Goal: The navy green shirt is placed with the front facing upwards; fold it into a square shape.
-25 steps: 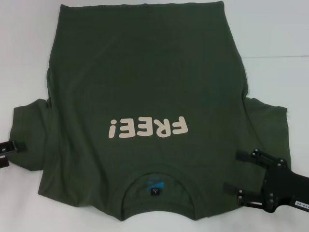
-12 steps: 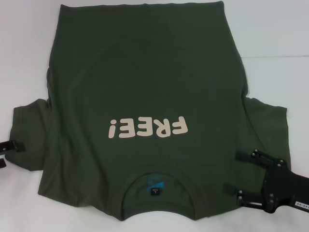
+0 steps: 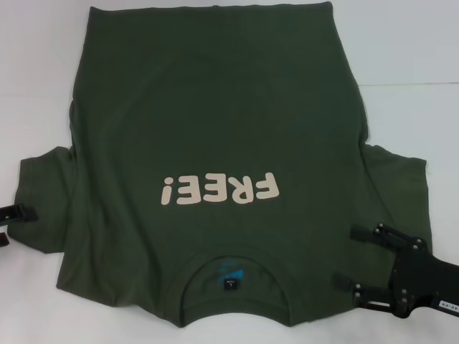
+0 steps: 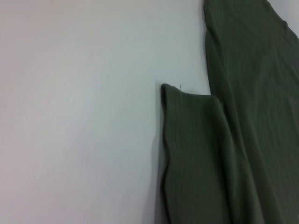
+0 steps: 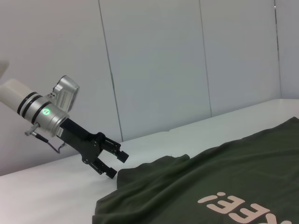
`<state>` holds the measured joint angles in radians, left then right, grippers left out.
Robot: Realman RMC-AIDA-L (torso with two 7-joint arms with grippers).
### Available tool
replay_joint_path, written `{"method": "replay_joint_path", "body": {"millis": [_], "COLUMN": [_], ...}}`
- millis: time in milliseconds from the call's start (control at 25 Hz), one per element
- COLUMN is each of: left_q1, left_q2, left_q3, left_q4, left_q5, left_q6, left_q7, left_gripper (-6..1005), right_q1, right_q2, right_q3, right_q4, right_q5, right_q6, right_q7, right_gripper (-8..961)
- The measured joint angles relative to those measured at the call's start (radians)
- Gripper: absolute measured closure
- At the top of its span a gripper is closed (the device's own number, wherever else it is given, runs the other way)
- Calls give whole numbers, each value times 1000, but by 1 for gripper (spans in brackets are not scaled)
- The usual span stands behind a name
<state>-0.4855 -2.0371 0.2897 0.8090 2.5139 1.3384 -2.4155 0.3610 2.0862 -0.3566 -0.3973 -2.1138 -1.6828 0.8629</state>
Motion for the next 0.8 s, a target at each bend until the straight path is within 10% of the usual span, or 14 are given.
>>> {"method": "replay_joint_path", "body": {"millis": [800], "left_q1": [-14], "left_q2": [1], "left_q3": [41], "left_q4": [-10], "left_q5": [0], "left_q6": [-37], "left_q7": [-23], "left_gripper": [99], "right_q1": [-4], "right_q2": [2], "right_q3": [2], "right_q4": [0], "right_q5": [0], "right_q6": [-1], "right_q7": [1], "right_gripper": [8]}}
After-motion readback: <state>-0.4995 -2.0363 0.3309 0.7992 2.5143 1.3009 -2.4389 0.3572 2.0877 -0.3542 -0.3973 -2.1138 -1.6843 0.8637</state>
